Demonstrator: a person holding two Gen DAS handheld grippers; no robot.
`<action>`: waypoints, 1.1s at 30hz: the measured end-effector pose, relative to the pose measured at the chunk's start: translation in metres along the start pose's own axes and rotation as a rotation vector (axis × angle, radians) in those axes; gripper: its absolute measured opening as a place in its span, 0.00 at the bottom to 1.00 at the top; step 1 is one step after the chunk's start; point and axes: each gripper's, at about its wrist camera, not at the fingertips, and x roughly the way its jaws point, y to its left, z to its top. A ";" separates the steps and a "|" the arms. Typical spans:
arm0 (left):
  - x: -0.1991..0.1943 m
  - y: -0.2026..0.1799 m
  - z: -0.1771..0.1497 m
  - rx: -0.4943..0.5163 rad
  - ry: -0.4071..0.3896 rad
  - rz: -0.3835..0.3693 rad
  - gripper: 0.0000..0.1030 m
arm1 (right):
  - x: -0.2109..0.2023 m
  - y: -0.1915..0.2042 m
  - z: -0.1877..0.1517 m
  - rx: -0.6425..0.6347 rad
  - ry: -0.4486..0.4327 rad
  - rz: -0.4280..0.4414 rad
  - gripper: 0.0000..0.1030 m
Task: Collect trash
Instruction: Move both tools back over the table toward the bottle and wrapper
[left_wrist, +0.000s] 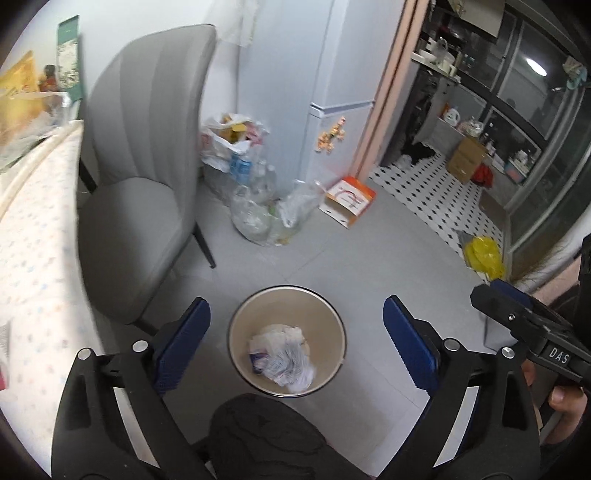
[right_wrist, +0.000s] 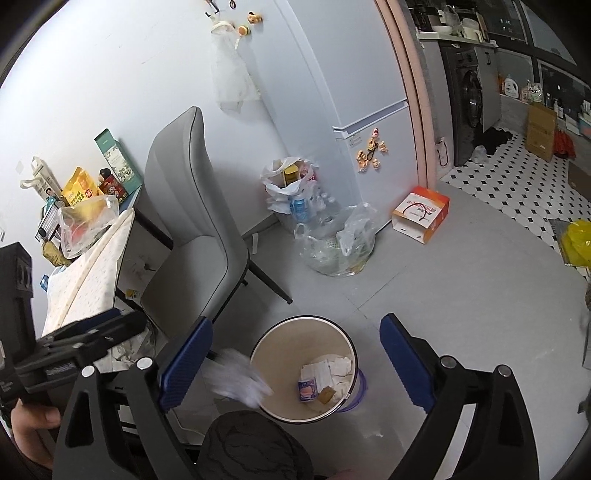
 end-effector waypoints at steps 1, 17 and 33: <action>-0.003 0.005 0.000 -0.010 -0.003 0.006 0.91 | 0.001 0.002 -0.001 -0.004 0.000 0.000 0.90; -0.092 0.099 -0.034 -0.217 -0.162 0.110 0.94 | 0.007 0.094 -0.015 -0.170 0.022 0.086 0.92; -0.160 0.182 -0.087 -0.368 -0.250 0.170 0.94 | 0.005 0.195 -0.036 -0.320 0.047 0.173 0.92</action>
